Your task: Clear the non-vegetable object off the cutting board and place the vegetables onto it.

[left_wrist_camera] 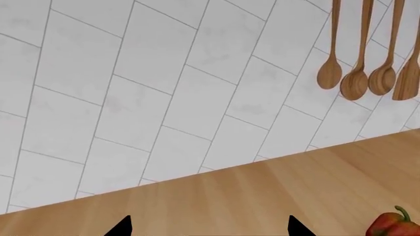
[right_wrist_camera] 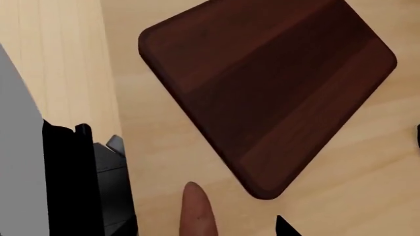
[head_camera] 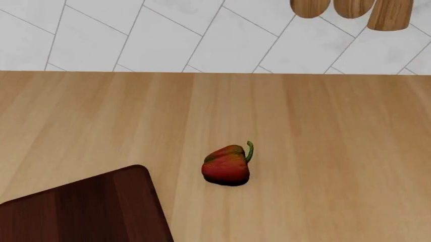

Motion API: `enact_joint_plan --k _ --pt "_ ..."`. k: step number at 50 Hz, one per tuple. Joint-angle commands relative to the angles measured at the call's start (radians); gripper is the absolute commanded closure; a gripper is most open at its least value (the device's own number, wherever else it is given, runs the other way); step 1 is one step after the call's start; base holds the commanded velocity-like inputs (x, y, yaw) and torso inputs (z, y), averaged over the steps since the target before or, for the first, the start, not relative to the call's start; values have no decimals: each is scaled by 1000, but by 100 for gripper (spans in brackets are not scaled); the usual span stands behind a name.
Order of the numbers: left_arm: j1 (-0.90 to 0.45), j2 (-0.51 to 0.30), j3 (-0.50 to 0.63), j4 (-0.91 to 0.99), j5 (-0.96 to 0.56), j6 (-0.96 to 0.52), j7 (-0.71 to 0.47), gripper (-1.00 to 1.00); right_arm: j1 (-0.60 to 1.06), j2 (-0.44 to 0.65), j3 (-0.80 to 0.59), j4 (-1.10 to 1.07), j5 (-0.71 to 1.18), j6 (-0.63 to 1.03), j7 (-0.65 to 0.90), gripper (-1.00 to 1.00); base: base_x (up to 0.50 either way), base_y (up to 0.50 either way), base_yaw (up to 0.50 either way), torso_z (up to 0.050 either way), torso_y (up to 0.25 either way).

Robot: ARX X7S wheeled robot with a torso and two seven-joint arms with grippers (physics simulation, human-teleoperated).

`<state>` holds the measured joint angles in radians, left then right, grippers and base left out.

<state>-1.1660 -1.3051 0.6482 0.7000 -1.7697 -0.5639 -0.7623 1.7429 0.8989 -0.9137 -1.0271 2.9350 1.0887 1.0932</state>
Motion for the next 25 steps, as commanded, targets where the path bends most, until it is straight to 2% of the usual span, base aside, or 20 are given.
enact_joint_plan --k 1,25 --pt "12 11 -32 -1 13 12 35 -100 -165 -34 43 -14 -115 46 -12 -100 0 0 0 0 0" --pt "29 -7 -42 8 10 26 37 -100 -496 -8 157 0 -249 161 1 -100 0 0 0 0 0"
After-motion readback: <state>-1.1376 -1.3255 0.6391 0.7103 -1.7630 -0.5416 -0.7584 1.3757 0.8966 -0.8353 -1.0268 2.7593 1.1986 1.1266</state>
